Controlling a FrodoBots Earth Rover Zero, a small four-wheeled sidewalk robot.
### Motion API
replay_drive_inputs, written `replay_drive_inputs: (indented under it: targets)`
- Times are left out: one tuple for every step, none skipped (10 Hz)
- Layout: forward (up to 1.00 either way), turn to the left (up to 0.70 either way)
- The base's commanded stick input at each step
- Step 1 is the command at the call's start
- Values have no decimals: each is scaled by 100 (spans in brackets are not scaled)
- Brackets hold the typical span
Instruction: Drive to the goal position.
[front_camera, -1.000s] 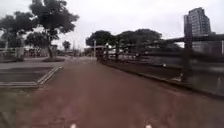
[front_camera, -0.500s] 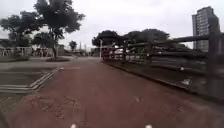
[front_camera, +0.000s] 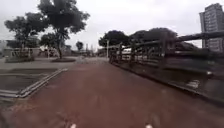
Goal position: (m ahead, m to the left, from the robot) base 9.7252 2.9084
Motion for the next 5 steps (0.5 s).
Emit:
replay_drive_inputs:
  targets:
    - [100, 0]
    - [100, 0]
    - [100, 0]
    - [100, 0]
    - [100, 0]
